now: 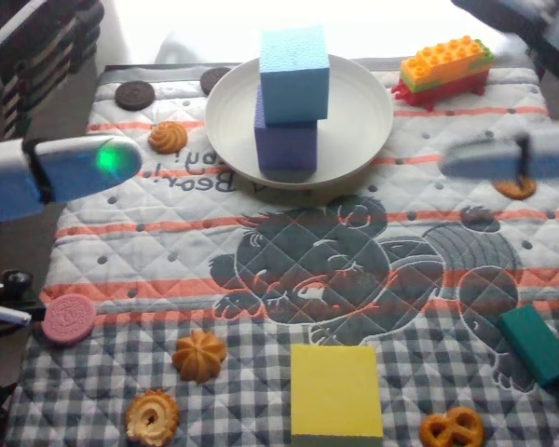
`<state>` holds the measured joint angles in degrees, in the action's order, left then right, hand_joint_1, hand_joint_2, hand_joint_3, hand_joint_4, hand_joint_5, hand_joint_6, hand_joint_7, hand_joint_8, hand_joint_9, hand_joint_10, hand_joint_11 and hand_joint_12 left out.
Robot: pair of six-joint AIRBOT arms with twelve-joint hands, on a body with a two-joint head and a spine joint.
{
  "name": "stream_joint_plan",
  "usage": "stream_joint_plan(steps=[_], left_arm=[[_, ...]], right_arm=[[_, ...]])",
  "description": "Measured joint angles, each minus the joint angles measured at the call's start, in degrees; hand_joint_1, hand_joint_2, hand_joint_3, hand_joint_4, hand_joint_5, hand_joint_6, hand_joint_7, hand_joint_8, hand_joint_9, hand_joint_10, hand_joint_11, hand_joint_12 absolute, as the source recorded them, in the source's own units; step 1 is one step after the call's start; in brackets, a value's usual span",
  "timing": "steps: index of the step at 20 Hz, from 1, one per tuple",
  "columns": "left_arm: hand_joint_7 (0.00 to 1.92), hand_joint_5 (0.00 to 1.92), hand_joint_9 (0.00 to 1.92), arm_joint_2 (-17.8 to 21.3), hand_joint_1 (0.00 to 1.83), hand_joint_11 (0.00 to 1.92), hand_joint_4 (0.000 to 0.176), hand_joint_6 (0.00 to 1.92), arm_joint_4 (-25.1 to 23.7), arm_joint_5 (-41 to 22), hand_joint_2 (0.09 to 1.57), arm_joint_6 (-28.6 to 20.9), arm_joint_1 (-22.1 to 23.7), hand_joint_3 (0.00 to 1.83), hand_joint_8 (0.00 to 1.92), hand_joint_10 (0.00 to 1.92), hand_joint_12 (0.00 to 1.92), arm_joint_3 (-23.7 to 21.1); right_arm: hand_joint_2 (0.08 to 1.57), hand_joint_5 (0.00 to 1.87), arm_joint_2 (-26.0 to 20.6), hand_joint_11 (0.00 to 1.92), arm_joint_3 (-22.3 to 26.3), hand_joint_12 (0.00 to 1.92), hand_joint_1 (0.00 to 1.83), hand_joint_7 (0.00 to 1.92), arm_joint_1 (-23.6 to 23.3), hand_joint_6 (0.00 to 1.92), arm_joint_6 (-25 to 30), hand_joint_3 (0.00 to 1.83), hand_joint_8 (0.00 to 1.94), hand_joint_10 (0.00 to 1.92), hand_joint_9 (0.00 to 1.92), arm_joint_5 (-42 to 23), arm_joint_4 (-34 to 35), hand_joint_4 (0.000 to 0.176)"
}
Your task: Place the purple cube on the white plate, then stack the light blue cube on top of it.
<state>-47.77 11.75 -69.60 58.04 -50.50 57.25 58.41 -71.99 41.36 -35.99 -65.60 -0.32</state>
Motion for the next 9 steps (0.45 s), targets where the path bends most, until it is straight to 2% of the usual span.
stream_joint_plan(steps=[1, 2, 3, 4, 5, 6, 7, 8, 9], left_arm=[[0.0, 0.0, 0.0, 0.4, 0.62, 0.0, 0.13, 0.0, 0.3, -1.8, 0.86, -1.6, -0.9, 0.01, 0.0, 0.0, 0.0, -0.1], [0.0, 0.0, 0.0, 0.6, 0.54, 0.0, 0.142, 0.0, 1.2, -4.6, 0.87, -3.7, -1.9, 0.01, 0.0, 0.0, 0.0, -0.1], [0.0, 0.0, 0.0, 0.6, 0.47, 0.0, 0.158, 0.0, 1.8, -7.6, 0.93, -5.9, -3.0, 0.04, 0.0, 0.0, 0.0, -0.1], [0.0, 0.0, 0.0, 0.6, 0.4, 0.0, 0.155, 0.0, 1.7, -10.1, 0.98, -7.7, -4.2, 0.02, 0.0, 0.0, 0.0, -0.2], [0.0, 0.0, 0.0, 0.5, 0.47, 0.0, 0.129, 0.0, 1.1, -12.6, 1.1, -9.9, -5.6, 0.02, 0.0, 0.0, 0.0, -0.4], [0.0, 0.36, 0.0, 0.5, 0.39, 0.0, 0.12, 0.16, -0.3, -17.3, 1.08, -13.6, -7.5, 0.0, 0.0, 0.0, 0.0, -0.6], [0.0, 0.36, 0.0, 0.5, 0.12, 0.0, 0.123, 0.11, -0.1, -18.5, 1.25, -15.0, -7.7, 0.01, 0.0, 0.0, 0.0, -0.5], [0.0, 0.36, 0.0, 0.3, 0.12, 0.0, 0.123, 0.11, 0.0, -19.7, 1.25, -16.7, -7.7, 0.01, 0.0, 0.0, 0.0, 0.2], [0.0, 0.02, 0.0, -0.2, 0.02, 0.0, 0.145, 0.0, 0.3, -21.4, 1.41, -19.0, -5.6, 0.02, 0.0, 0.0, 0.0, 2.0]], right_arm=[[0.89, 0.0, -1.2, 0.0, 1.7, 0.0, 0.71, 0.0, 3.7, 0.0, 0.0, 0.01, 0.0, 0.0, 0.0, -4.3, 1.9, 0.176], [0.95, 0.0, -2.4, 0.0, 3.2, 0.0, 0.79, 0.0, 7.6, 0.0, 0.0, 0.01, 0.0, 0.0, 0.0, -8.6, 4.6, 0.176], [0.96, 0.0, -3.0, 0.0, 4.1, 0.0, 0.79, 0.0, 10.1, 0.0, 0.1, 0.01, 0.0, 0.0, 0.0, -12.0, 6.7, 0.161], [1.01, 0.03, -3.5, 0.0, 5.0, 0.0, 0.78, 0.0, 11.2, 0.01, 0.1, 0.02, 0.0, 0.0, 0.0, -14.6, 7.7, 0.173], [1.19, 0.05, -4.2, 0.0, 6.0, 0.0, 0.65, 0.0, 12.2, 0.01, 0.1, 0.03, 0.0, 0.0, 0.0, -17.6, 7.9, 0.175], [1.23, 0.15, -4.9, 0.0, 7.3, 0.0, 0.48, 0.01, 13.6, 0.01, 0.2, 0.01, 0.0, 0.0, 0.0, -24.4, 6.9, 0.092], [1.22, 0.24, -5.0, 0.0, 7.7, 0.0, 0.28, 0.05, 13.9, 0.04, 0.2, 0.0, 0.01, 0.0, 0.0, -26.2, 6.7, 0.138], [1.22, 0.24, -5.2, 0.0, 8.2, 0.0, 0.28, 0.05, 13.9, 0.04, 0.2, 0.0, 0.01, 0.0, 0.0, -27.1, 6.5, 0.138], [1.25, 0.27, -5.6, 0.0, 9.9, 0.0, 0.04, 0.0, 13.9, 0.05, -0.6, 0.04, 0.0, 0.0, 0.0, -28.5, 6.3, 0.137]])
